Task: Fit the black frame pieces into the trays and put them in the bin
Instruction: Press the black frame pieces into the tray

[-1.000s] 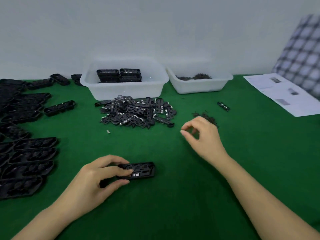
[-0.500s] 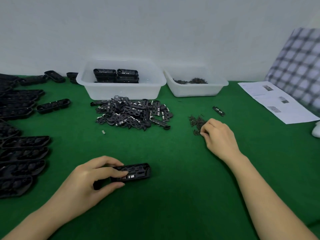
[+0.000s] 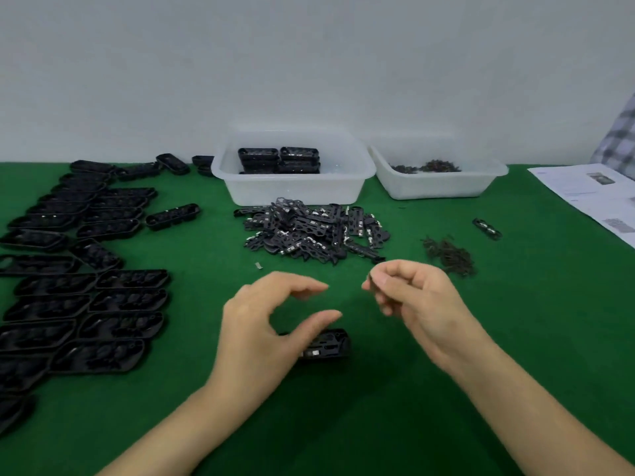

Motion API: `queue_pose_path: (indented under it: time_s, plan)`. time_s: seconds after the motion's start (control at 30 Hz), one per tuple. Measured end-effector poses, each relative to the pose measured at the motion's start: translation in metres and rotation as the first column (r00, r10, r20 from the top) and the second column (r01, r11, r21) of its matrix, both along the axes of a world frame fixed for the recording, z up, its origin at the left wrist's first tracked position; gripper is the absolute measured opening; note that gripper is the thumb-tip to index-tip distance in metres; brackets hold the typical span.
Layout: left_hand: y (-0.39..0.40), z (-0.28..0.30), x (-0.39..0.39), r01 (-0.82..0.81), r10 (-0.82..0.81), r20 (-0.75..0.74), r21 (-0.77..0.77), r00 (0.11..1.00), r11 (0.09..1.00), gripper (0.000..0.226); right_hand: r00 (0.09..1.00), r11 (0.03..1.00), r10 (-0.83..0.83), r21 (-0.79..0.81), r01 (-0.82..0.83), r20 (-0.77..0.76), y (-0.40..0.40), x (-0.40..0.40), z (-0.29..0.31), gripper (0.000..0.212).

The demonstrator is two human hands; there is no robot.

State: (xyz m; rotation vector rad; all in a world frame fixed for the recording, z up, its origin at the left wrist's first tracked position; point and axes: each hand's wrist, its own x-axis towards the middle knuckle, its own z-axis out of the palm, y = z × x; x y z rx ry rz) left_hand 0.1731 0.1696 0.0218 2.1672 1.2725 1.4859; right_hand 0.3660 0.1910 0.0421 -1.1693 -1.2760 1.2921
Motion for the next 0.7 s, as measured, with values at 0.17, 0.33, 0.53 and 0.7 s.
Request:
queue_pose_path:
  time_s: [0.17,0.33,0.53,0.7]
  plan:
    - [-0.004,-0.003,0.008,-0.001,0.002,0.141,-0.004,0.99,1.0,0.028,0.988,0.99,0.125,-0.054,-0.13,-0.092,-0.015,-0.043,-0.005,0.006]
    - [-0.001,-0.009,-0.003,0.045,-0.047,0.179,0.017,0.983,0.999,0.021,0.993,0.992,0.114,-0.054,-0.116,-0.035,-0.016,-0.048,-0.011,0.01]
    - [0.0,-0.009,-0.003,0.11,-0.064,0.33,-0.124,0.942,0.986,0.017,0.997,0.997,0.072,-0.035,-0.071,0.027,-0.015,-0.049,-0.01,0.013]
    - [-0.002,-0.011,0.001,0.132,-0.003,0.448,-0.256,0.894,0.958,0.01,0.997,0.996,0.073,-0.058,-0.071,0.021,-0.016,-0.048,-0.011,0.016]
